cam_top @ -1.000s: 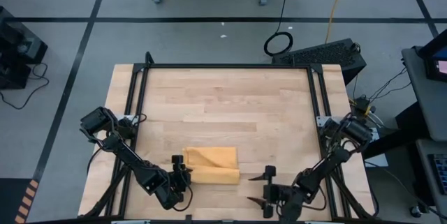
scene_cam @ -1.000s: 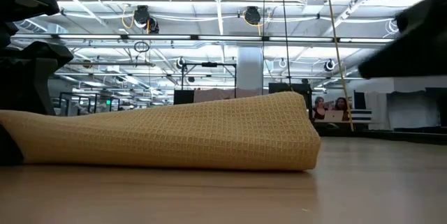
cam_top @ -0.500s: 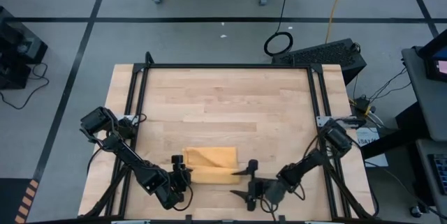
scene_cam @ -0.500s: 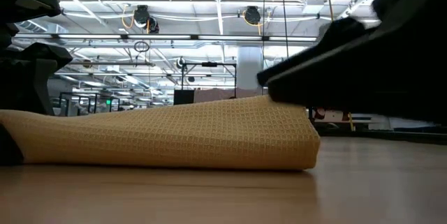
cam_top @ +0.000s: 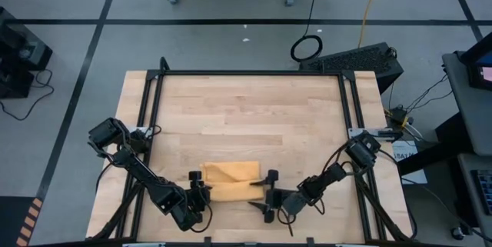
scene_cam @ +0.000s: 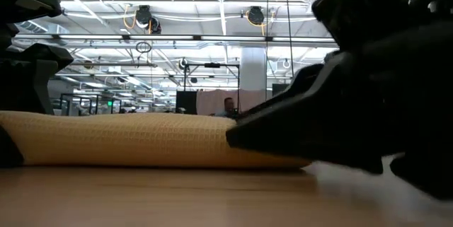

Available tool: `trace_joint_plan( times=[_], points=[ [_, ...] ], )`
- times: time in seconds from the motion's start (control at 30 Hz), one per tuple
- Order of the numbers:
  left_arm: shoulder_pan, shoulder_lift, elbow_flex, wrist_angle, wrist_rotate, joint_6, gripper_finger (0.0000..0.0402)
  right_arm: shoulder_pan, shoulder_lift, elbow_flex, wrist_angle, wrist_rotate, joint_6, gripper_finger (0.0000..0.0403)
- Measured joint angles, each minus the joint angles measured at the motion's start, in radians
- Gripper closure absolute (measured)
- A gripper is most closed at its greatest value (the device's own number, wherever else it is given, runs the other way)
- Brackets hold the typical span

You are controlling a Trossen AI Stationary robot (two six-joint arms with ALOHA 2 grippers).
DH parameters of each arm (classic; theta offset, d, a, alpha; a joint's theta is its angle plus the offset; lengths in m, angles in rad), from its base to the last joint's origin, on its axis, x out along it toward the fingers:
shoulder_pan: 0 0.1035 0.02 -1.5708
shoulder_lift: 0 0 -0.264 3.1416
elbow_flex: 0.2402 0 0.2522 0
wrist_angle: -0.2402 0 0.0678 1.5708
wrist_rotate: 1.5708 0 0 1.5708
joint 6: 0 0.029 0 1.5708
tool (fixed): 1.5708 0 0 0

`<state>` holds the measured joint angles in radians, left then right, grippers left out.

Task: Roll towel
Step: Roll the folded yellow towel

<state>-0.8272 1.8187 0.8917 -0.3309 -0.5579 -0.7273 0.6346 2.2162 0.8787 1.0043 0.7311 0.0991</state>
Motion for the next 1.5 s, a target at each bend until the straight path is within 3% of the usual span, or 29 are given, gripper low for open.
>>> trace_joint_plan(
  times=[0.13, 0.33, 0.77, 1.03, 1.4, 1.5],
  points=[
    [0.0, 0.0, 0.0, 0.0, 0.0, 0.0, 0.0208, 0.022, -0.007, 0.0, 0.054, 0.003, -0.022, 0.0092],
    [0.0, 0.0, 0.0, 0.002, 0.0, 0.0, 0.0208, 0.04, -0.011, 0.0, -0.022, 0.055, 0.006, 0.0092],
    [0.0, 0.0, 0.0, 0.01, -0.002, 0.0, 0.0208, -0.053, -0.017, 0.002, -0.117, -0.134, 0.259, 0.0092],
    [0.0, 0.0, 0.0, 0.009, -0.004, 0.0, 0.0208, -0.056, -0.018, 0.002, -0.14, -0.144, 0.302, 0.0094],
    [0.0, 0.0, 0.0, 0.007, -0.002, -0.014, 0.0208, -0.044, -0.015, 0.002, -0.147, -0.109, 0.301, 0.0164],
    [0.0, 0.0, 0.0, 0.006, 0.0, -0.018, 0.0208, -0.025, -0.013, 0.001, -0.129, -0.088, 0.221, 0.0167]
  ],
)
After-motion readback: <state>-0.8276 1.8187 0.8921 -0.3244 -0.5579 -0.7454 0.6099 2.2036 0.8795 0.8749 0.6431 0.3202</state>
